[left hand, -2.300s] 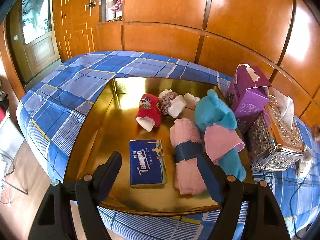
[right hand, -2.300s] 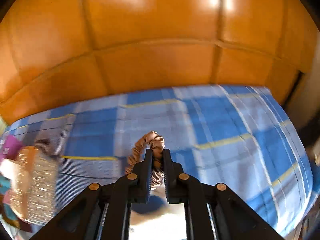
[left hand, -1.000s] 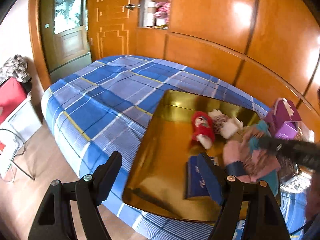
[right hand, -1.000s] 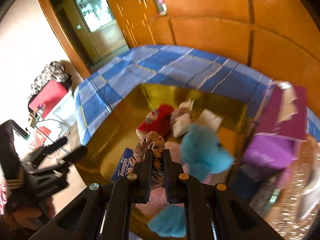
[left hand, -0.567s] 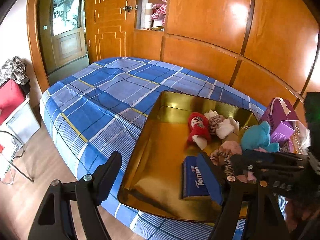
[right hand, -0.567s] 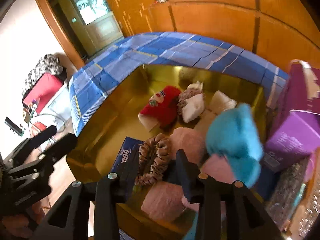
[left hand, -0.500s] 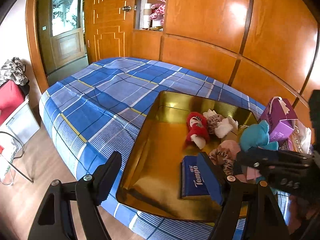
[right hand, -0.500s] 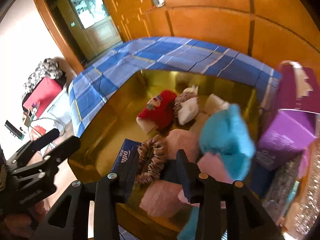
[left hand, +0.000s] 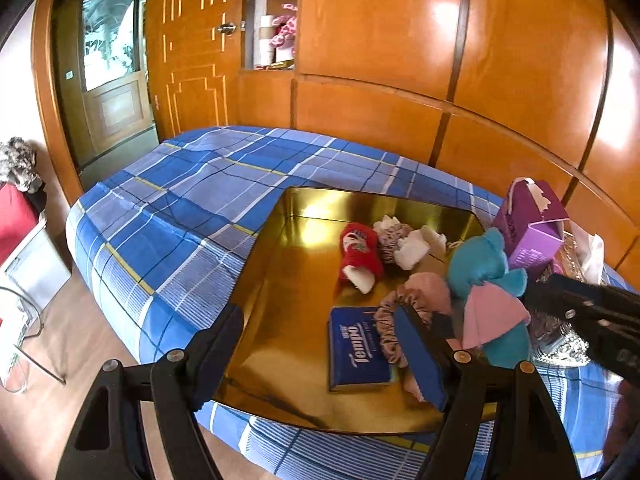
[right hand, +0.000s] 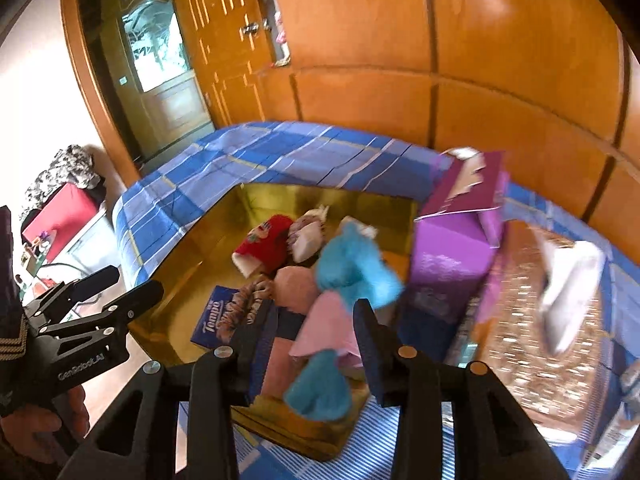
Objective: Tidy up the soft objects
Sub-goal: 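Carry the brown scrunchie into the gold tray and open the right tool, then move both tools back over the bed toward the wipes pack and glove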
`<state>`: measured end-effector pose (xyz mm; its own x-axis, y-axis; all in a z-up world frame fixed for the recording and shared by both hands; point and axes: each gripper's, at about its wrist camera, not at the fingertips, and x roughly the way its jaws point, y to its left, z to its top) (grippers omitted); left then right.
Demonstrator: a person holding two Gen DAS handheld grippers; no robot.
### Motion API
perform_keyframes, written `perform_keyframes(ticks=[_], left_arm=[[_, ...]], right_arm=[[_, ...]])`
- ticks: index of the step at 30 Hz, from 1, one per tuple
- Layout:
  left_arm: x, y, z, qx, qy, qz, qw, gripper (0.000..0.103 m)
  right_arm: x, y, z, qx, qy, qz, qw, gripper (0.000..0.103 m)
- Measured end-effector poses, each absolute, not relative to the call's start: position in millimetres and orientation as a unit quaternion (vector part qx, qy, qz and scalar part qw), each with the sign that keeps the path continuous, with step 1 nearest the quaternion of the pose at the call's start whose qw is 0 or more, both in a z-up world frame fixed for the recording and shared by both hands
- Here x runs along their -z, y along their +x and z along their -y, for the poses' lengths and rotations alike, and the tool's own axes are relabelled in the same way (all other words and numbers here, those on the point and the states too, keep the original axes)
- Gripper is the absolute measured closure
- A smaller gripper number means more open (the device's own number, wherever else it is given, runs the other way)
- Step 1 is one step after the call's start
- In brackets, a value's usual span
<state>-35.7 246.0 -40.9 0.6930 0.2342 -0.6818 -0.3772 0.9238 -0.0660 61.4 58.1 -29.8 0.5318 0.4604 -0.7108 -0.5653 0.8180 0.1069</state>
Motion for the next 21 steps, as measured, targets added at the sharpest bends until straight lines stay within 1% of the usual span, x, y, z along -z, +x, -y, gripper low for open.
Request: perform_keyframes(ticks=[9,15,21], left_arm=[[30.5,-36.8,-222.3,-0.145,-0.08,-0.347,0.923,0.025],[24.2,-35.8,-200.9,-0.126,-0.059,-0.345,0.928,0.025],[11.4,-32.6,-176.5,-0.098,-0.034,-0.335,0.936,0.025]], right_arm=[[5.8,41.0,12.1,-0.239,-0.049,-0.337,0.91,0.063],[3.7,35.0,74.3,-0.181,-0.01,-0.333,0.925,0.063],[14.6,30.6,137.1,-0.115,0.02,-0.344,0.932,0.063]])
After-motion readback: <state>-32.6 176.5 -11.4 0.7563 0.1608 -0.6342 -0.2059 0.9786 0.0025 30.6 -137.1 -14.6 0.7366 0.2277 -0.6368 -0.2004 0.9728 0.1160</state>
